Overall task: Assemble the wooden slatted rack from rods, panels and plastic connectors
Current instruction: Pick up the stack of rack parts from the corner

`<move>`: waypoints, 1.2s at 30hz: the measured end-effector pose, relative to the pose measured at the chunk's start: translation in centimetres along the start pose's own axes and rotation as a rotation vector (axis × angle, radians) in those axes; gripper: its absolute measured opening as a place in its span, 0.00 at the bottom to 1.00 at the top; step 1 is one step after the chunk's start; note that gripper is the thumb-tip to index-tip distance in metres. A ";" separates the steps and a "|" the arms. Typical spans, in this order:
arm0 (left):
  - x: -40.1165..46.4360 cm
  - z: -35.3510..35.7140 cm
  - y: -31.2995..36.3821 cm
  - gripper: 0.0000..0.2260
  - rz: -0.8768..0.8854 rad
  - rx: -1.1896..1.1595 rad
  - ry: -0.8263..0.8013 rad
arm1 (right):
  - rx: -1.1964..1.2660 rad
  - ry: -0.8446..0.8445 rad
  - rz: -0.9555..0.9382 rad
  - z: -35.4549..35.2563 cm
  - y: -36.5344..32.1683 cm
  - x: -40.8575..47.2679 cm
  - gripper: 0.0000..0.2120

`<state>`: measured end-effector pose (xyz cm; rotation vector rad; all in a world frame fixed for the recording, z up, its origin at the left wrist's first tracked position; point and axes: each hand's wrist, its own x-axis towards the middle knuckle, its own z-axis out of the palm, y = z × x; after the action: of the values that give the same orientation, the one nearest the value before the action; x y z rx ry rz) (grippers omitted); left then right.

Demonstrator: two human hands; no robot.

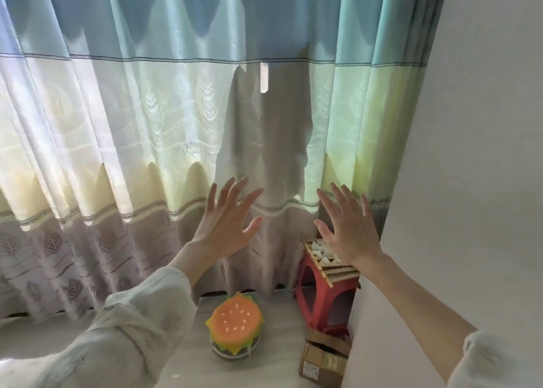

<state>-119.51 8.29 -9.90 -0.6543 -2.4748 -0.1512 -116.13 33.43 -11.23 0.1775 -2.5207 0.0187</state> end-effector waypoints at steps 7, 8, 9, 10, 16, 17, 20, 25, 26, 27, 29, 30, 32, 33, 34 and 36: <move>12.0 12.1 -3.8 0.29 0.029 -0.164 -0.096 | 0.019 -0.064 0.091 10.3 4.8 9.0 0.28; 13.3 14.1 -3.9 0.28 0.035 -0.184 -0.123 | 0.014 -0.084 0.114 11.8 5.8 10.0 0.28; 14.5 16.1 -4.0 0.27 0.040 -0.204 -0.143 | 0.013 -0.116 0.143 13.4 6.7 11.0 0.29; 15.7 18.0 -4.0 0.27 0.039 -0.227 -0.157 | 0.018 -0.149 0.170 15.0 7.7 11.8 0.29; 21.5 30.1 -3.9 0.26 -0.034 -0.324 -0.281 | 0.038 -0.280 0.277 25.3 13.6 16.4 0.28; 22.5 32.1 -3.8 0.27 -0.057 -0.333 -0.320 | 0.040 -0.308 0.302 27.0 14.7 17.2 0.28; 25.5 37.7 -3.0 0.26 -0.099 -0.366 -0.453 | 0.066 -0.393 0.408 32.0 17.6 18.9 0.28; 28.8 46.0 -2.0 0.25 -0.224 -0.491 -0.600 | 0.078 -0.575 0.500 39.6 21.6 19.5 0.27; 29.0 47.6 -1.8 0.24 -0.263 -0.527 -0.625 | 0.086 -0.607 0.520 40.9 22.4 19.6 0.27; 29.2 49.2 -1.7 0.24 -0.306 -0.565 -0.649 | 0.098 -0.631 0.542 42.1 23.3 19.6 0.27; 29.6 52.8 -1.4 0.23 -0.380 -0.629 -0.700 | 0.119 -0.663 0.580 44.7 25.3 19.8 0.28; 29.8 54.6 -1.1 0.22 -0.410 -0.664 -0.732 | 0.117 -0.677 0.595 46.1 26.6 19.8 0.28; 30.4 58.2 -0.3 0.22 -0.479 -0.751 -0.795 | 0.104 -0.708 0.620 48.8 29.4 19.8 0.28; 30.7 59.9 0.1 0.22 -0.522 -0.802 -0.826 | 0.098 -0.725 0.631 50.1 30.7 19.8 0.27; 31.1 61.5 0.5 0.22 -0.573 -0.846 -0.859 | 0.089 -0.747 0.639 51.4 32.0 19.8 0.27; 31.7 64.8 1.2 0.22 -0.696 -0.921 -0.933 | 0.074 -0.804 0.665 53.9 34.5 19.8 0.27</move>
<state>-174.04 38.44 -46.25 -0.1200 -3.3797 -1.6410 -167.67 62.27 -42.92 -0.7787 -3.2441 0.3712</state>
